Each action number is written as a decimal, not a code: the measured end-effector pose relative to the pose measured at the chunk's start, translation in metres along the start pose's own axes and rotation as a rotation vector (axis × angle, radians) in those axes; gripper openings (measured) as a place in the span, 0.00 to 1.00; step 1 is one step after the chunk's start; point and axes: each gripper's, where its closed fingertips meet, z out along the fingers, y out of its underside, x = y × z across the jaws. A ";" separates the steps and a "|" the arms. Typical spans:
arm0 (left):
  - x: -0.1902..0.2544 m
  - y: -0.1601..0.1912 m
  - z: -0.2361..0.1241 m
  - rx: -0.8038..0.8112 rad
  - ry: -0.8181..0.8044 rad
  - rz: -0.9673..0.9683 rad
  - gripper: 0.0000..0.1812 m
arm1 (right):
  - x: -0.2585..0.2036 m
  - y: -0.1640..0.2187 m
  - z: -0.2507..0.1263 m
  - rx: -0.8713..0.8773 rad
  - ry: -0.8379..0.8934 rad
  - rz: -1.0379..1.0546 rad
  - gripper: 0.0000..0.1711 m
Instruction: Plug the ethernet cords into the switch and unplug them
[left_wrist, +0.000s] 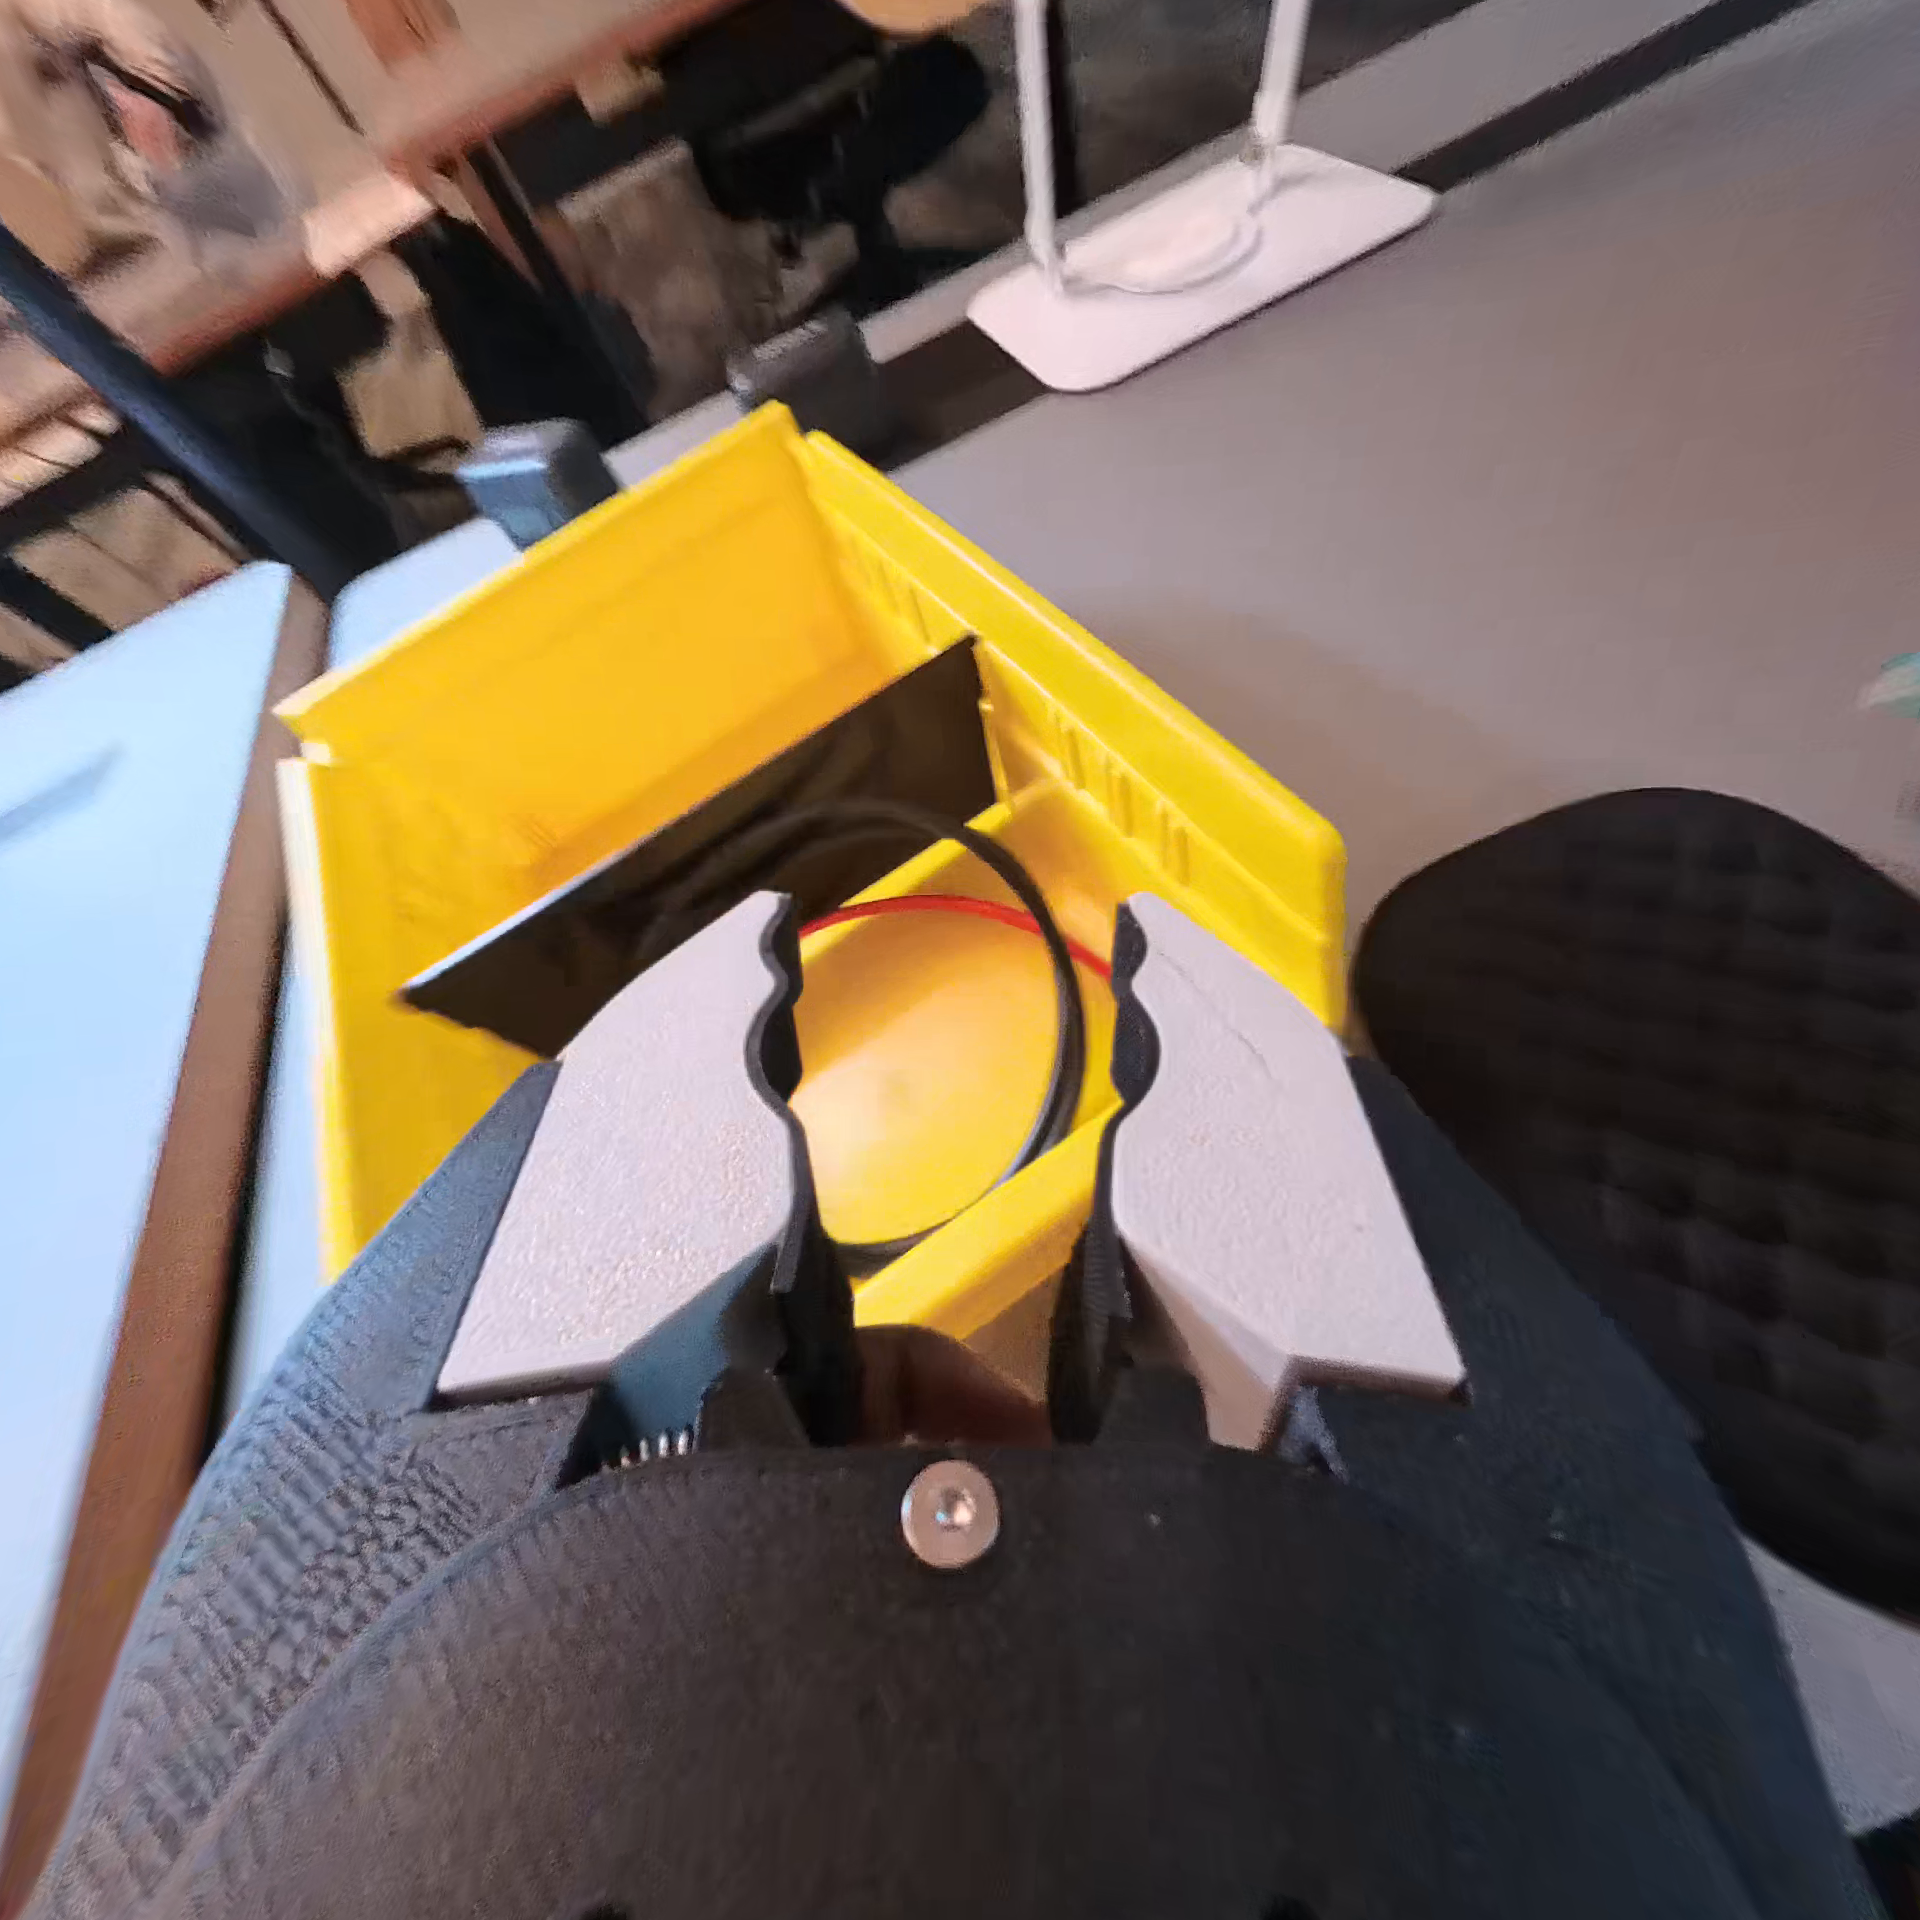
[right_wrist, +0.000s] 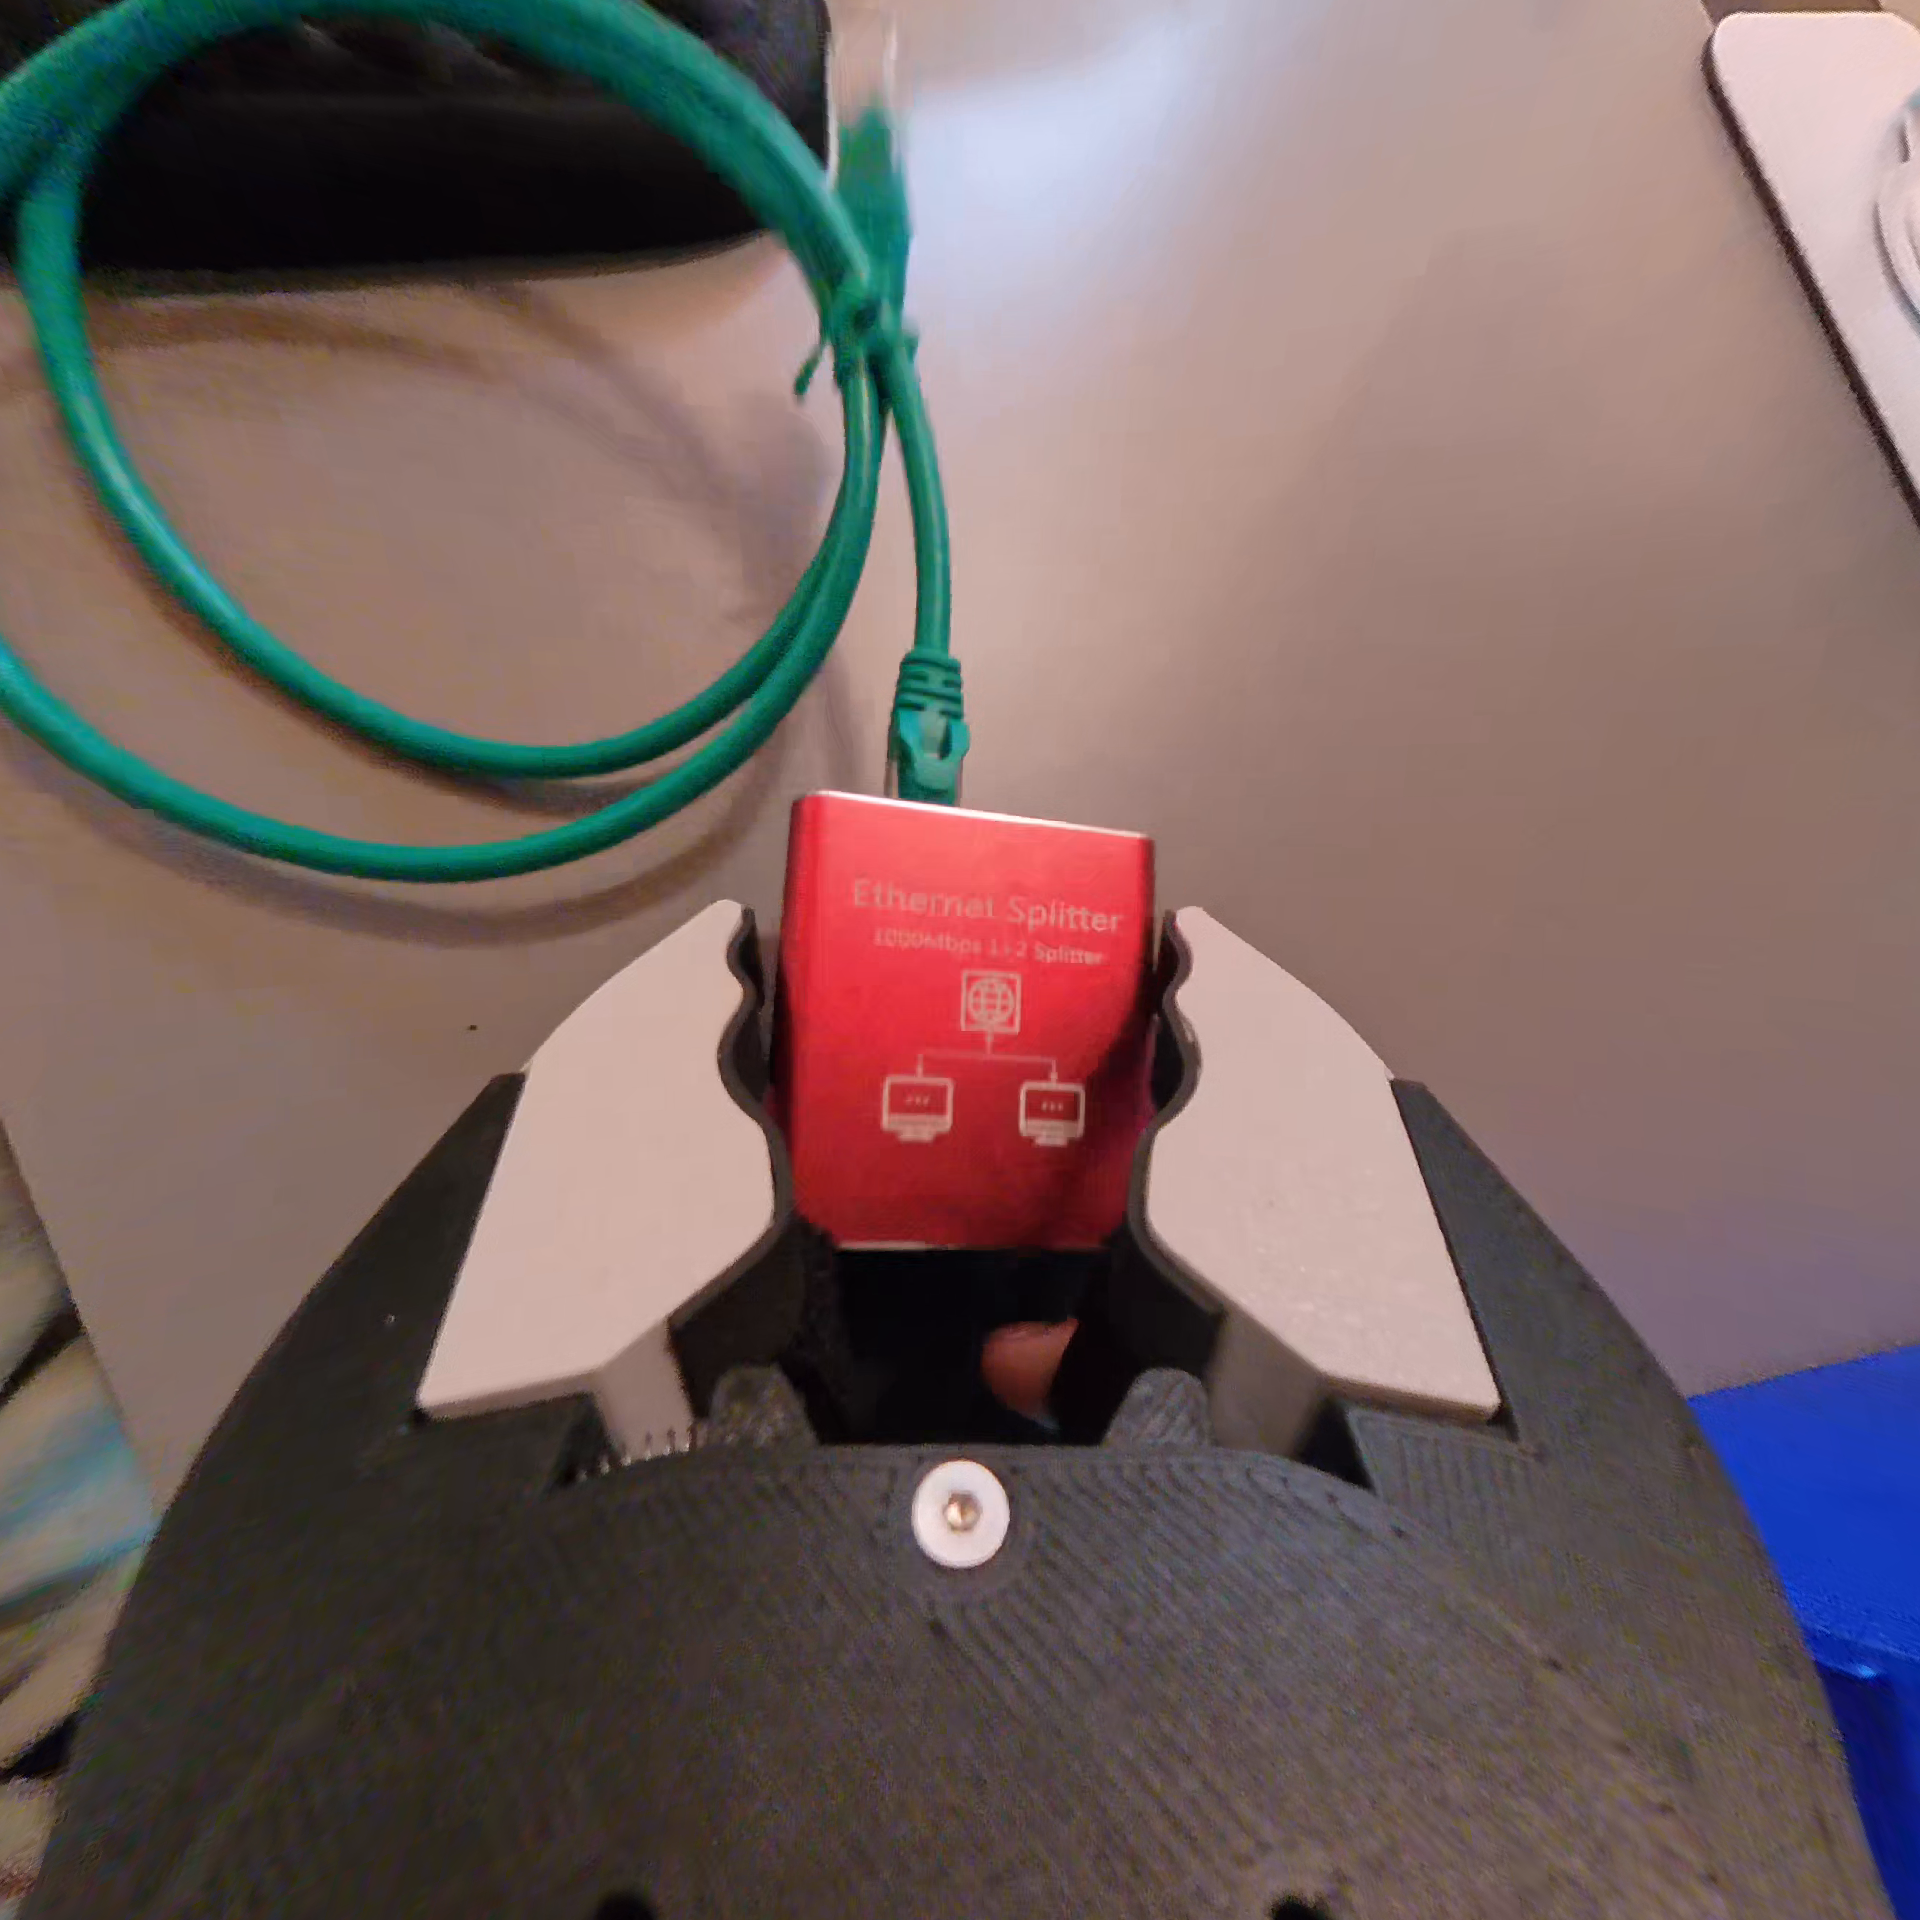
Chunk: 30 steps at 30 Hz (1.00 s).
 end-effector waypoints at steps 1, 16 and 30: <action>0.008 0.000 0.009 0.004 0.053 -0.023 0.32 | 0.001 -0.001 0.000 0.006 0.011 -0.009 0.42; 0.035 0.073 0.077 -0.535 0.265 -0.019 0.06 | 0.015 -0.017 -0.037 0.104 0.131 -0.052 0.43; 0.008 -0.074 -0.045 0.560 0.097 -0.023 0.03 | 0.010 -0.053 -0.057 0.279 0.182 -0.135 0.39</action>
